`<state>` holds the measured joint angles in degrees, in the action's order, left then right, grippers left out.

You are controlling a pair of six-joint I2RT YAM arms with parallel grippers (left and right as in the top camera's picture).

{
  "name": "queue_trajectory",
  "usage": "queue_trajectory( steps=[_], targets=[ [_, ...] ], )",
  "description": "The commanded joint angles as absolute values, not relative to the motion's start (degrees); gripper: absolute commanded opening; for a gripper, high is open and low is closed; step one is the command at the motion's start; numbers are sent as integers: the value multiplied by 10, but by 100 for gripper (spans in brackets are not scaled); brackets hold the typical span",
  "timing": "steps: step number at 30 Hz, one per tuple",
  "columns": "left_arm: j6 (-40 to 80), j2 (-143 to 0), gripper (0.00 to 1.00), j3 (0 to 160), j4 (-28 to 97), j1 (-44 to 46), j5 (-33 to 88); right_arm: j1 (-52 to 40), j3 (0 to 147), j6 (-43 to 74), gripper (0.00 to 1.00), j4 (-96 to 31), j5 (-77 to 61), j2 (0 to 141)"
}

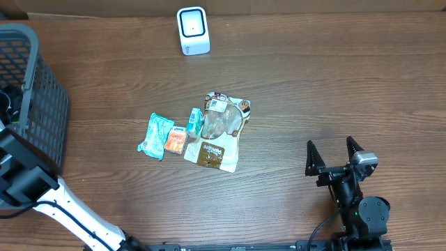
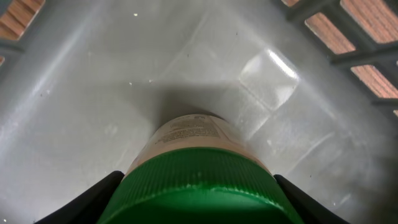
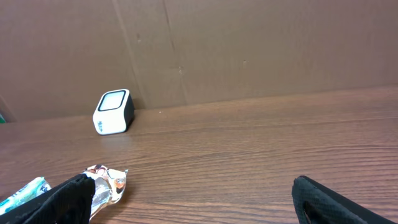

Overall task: Scan the item barcode
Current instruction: 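Lift the green-lidded jar out of the basket toward the table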

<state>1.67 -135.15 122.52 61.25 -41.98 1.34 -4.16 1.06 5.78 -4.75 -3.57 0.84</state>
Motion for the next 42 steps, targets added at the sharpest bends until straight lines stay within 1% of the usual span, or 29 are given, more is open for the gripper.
queue_trajectory(
  steps=[1, 7, 11, 16, 20, 26, 30, 33, 38, 42],
  targets=[
    [14, -1345, 48, 1233, 633, -415, 11, -45, 4, 59, 100, -46, -30, 2],
    [40, -1329, 48, 1302, 688, -415, 13, -45, 4, 59, 100, -46, -30, 2],
    [54, -1313, 48, 1360, 727, -414, 38, -45, 4, 59, 100, -46, -30, 2],
    [87, -1268, 48, 1423, 764, -409, 46, -45, 4, 59, 100, -46, -30, 2],
    [110, -1205, 49, 1463, 787, -400, 65, -45, 4, 59, 100, -46, -30, 2],
    [143, -1088, 49, 1465, 794, -376, 76, -45, 4, 59, 100, -46, -30, 2],
    [144, -1021, 50, 1465, 810, -342, 88, -45, 4, 59, 100, -46, -30, 2],
    [141, -988, 52, 1465, 846, -301, 84, -45, 4, 59, 100, -46, -31, 2],
    [130, -987, 54, 1461, 933, -224, 84, -45, 4, 59, 100, -46, -30, 2],
    [104, -1007, 54, 1432, 967, -165, 84, -45, 4, 59, 100, -46, -30, 2]
  ],
)
